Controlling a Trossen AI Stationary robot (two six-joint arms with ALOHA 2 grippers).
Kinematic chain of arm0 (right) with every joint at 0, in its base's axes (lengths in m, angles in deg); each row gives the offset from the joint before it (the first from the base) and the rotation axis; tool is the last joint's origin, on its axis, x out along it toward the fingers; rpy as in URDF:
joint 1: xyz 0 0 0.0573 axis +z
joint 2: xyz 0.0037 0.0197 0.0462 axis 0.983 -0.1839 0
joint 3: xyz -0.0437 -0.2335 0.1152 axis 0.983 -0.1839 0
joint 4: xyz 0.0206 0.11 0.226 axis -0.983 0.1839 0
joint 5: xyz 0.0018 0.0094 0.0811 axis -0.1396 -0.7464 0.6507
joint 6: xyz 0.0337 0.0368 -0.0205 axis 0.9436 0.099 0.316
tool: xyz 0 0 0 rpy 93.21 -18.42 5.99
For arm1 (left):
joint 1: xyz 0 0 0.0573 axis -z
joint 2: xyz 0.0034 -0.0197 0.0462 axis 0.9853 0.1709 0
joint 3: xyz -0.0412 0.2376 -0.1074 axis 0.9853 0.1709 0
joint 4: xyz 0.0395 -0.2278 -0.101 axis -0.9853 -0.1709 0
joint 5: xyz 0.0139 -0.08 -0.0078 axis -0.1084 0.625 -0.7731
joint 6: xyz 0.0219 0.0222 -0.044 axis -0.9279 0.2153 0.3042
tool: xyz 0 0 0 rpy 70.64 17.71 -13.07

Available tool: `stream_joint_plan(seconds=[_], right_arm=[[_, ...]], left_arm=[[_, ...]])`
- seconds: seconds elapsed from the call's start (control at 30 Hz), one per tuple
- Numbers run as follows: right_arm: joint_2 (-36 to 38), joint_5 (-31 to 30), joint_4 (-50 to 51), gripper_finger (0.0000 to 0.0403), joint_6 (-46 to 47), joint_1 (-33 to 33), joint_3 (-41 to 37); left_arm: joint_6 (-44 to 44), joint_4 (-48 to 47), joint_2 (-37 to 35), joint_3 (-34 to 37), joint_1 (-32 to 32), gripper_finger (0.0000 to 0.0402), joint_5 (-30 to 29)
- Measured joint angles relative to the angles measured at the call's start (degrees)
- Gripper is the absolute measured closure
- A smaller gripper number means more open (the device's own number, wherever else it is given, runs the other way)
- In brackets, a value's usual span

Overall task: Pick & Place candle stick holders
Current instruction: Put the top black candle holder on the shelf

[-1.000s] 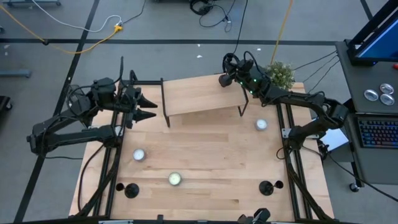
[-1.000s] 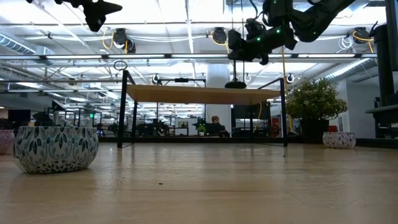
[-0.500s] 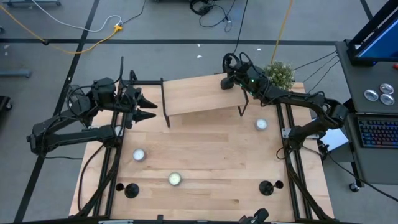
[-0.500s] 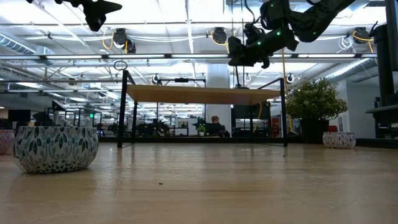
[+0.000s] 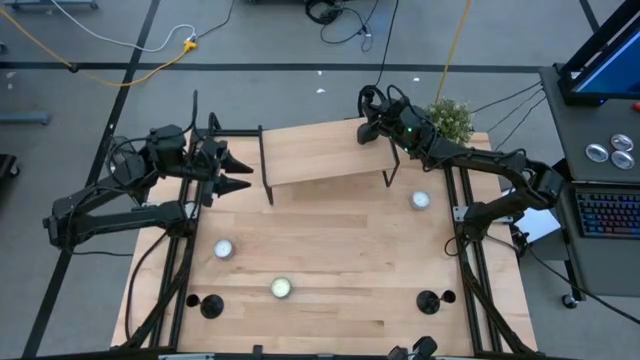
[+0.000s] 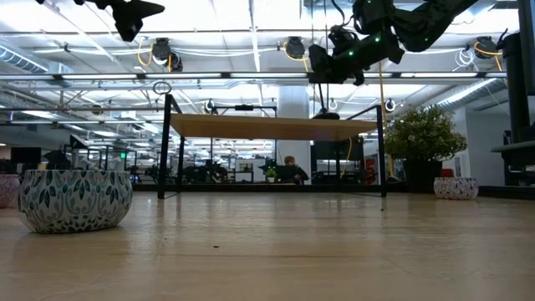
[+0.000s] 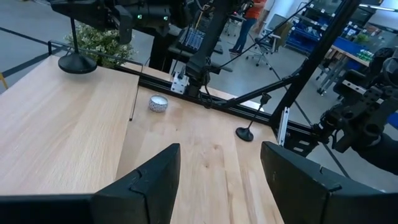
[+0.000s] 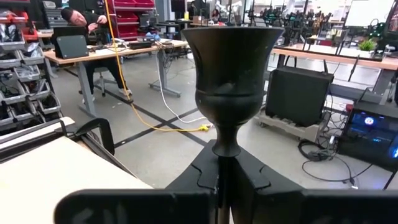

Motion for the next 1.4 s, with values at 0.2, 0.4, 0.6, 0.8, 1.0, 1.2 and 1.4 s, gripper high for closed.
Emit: stream_joint_plan(seconds=[0.2, 0.4, 0.6, 0.8, 1.0, 1.2, 1.4], right_arm=[[-0.07, -2.39, -0.05, 0.0399, -1.03, -0.19, 0.0], [-0.11, -3.0, -2.21, 0.0399, -1.16, -1.79, 0.0], [-0.15, -2.75, -2.21, 0.0399, 0.28, -2.51, 0.0], [-3.23, -2.96, -4.13, 0.0399, 0.99, -2.54, 0.02], [-4.39, -2.84, -7.28, 0.0399, 1.05, -2.62, 0.02], [-4.37, -2.85, -6.95, 0.0399, -0.13, -2.62, 0.02], [-4.35, -2.87, -5.54, 0.0397, -0.1, -2.62, 0.02]], left_arm=[[0.13, 1.89, 0.0, -0.02, 0.0, 0.0172, -0.02], [0.75, 2.22, 0.0, -0.02, 0.0, 0.0172, -0.01], [0.74, 2.22, 0.0, -0.02, 0.0, 0.0172, 0.0], [0.72, 2.22, 0.0, -0.02, 0.0, 0.0172, 0.0], [0.97, 2.22, 0.0, -0.02, 0.0, 0.0172, 0.49], [0.89, 2.2, 0.02, -0.02, 0.0, 0.0172, 0.5], [0.85, 2.2, 0.02, -0.02, 0.0, 0.0172, 0.52]])
